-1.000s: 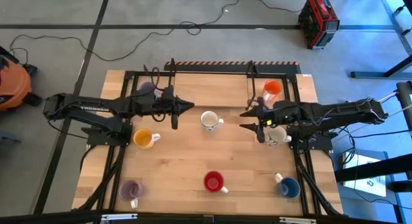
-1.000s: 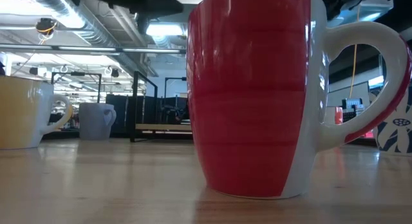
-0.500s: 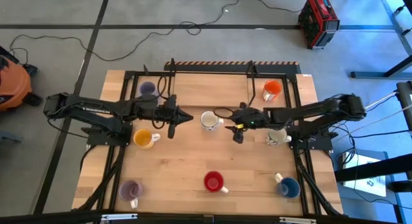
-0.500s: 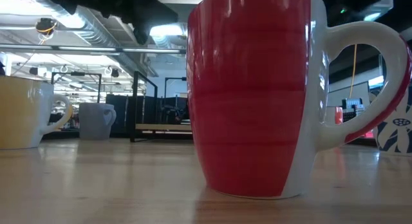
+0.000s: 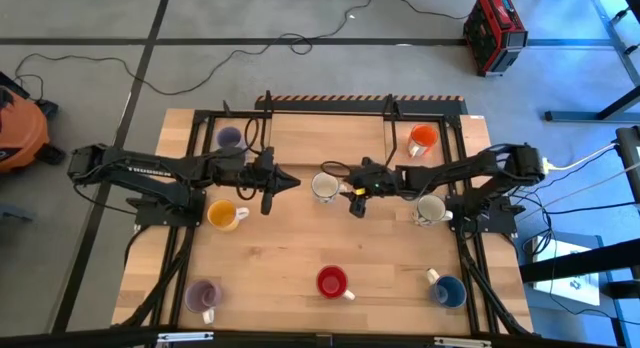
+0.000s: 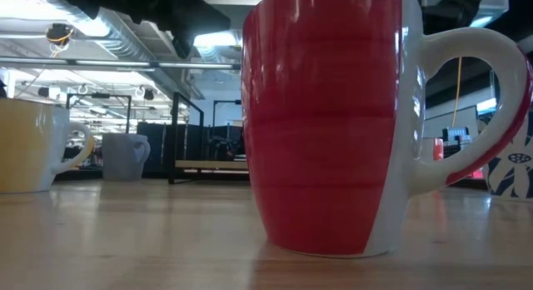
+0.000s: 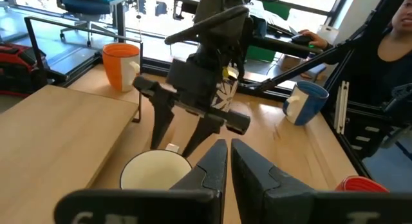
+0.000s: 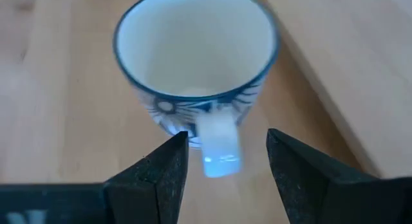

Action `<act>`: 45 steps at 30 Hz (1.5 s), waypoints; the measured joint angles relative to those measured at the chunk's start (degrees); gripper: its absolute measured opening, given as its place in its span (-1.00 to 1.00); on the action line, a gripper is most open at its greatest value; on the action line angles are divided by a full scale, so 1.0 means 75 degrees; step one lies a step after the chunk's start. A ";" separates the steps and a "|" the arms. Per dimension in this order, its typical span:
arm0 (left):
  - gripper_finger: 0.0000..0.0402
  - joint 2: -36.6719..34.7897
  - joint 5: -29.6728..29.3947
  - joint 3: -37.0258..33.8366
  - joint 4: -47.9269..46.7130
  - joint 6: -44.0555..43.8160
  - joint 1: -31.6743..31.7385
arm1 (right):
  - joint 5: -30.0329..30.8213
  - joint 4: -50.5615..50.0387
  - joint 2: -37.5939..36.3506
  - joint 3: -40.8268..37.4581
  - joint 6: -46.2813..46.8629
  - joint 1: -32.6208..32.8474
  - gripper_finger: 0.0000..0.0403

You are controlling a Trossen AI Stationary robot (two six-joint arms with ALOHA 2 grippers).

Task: Place coffee mugs
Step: Put the top blue patterned mug on the shelf

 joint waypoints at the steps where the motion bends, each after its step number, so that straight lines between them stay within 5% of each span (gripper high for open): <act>1: -0.92 0.0000 0.0000 0.0003 0.0000 0.0000 0.0000 | -0.0073 0.0022 0.0068 0.0000 0.0001 0.0000 -0.04; 15: -0.92 0.0000 0.0002 0.0003 0.0003 0.0000 0.0000 | -0.0933 0.0373 0.0186 -0.0003 -0.0233 0.0003 -0.77; 45: -0.92 -0.0003 -0.0200 0.0006 0.0064 0.0006 0.0009 | -0.0239 -0.0500 -0.0459 -0.0017 0.0817 0.0221 -0.78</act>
